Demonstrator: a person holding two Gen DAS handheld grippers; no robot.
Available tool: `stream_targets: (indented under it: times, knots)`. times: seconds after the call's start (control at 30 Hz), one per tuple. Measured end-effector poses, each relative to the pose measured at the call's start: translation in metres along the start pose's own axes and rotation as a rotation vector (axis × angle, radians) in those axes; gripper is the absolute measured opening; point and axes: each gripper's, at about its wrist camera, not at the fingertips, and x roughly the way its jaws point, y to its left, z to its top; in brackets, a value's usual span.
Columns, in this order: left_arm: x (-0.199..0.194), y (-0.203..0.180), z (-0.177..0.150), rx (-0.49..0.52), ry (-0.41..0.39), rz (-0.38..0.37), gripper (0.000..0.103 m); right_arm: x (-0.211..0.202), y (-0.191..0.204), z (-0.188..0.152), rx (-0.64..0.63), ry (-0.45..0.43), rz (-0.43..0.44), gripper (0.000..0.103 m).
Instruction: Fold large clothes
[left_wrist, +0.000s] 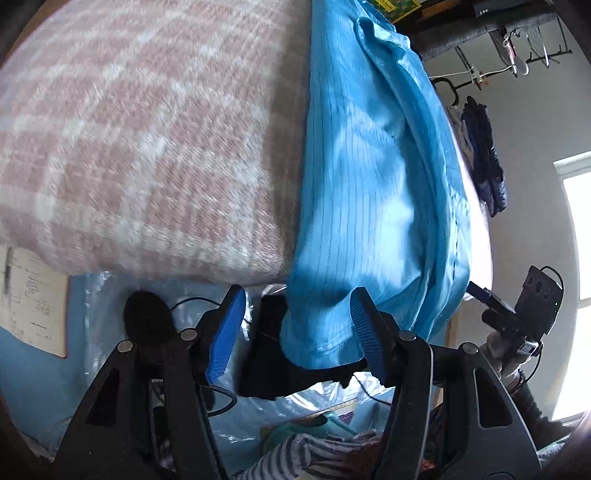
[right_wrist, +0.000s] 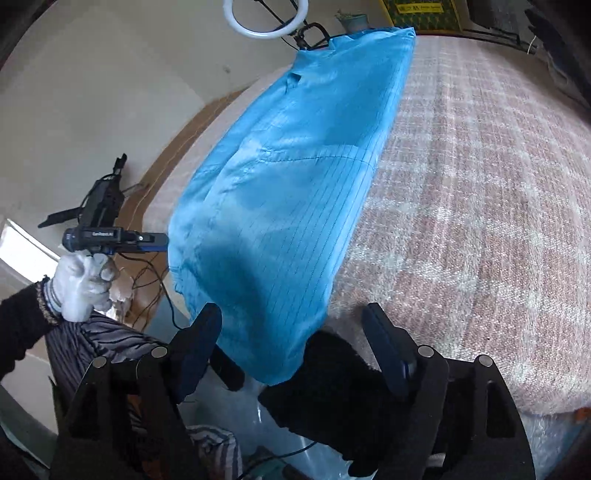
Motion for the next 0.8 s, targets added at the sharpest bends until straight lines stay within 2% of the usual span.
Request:
stream_targets:
  times: [0.07, 0.13, 0.3, 0.43, 0.57, 0.6, 0.63, 0.7, 0.77, 0.8]
  knots:
    - [0.011, -0.008, -0.003, 0.036, 0.019, -0.025, 0.06, 0.003, 0.006, 0.002, -0.006, -0.003, 0.035, 0.079]
    - [0.016, -0.017, -0.005, 0.103, 0.009, -0.003, 0.06, 0.008, 0.009, 0.0, -0.015, 0.017, 0.049, 0.075]
    - [0.027, -0.019, -0.001, 0.093, 0.005, -0.042, 0.06, 0.026, 0.01, 0.0, 0.0, 0.041, 0.059, 0.066]
    - [0.038, -0.02, -0.003, 0.064, 0.039, -0.096, 0.06, 0.044, 0.009, -0.006, 0.005, 0.066, 0.052, 0.06]
    - [0.042, -0.032, -0.012, 0.142, 0.061, -0.091, 0.06, 0.073, 0.019, -0.01, -0.03, 0.119, 0.049, 0.051]
    - [0.04, -0.035, -0.013, 0.157, 0.057, -0.094, 0.06, 0.08, 0.024, -0.01, -0.058, 0.126, 0.036, 0.046]
    - [0.038, -0.035, -0.013, 0.16, 0.056, -0.102, 0.058, 0.085, 0.027, -0.009, -0.083, 0.129, 0.031, 0.043]
    - [0.035, -0.032, -0.013, 0.147, 0.054, -0.119, 0.047, 0.095, 0.031, -0.008, -0.082, 0.133, 0.055, 0.03]
    - [0.032, -0.031, -0.013, 0.146, 0.055, -0.121, 0.036, 0.101, 0.034, -0.008, -0.063, 0.132, 0.083, 0.025]
    - [0.031, -0.032, -0.014, 0.154, 0.055, -0.115, 0.029, 0.103, 0.035, -0.007, -0.053, 0.134, 0.1, 0.015]
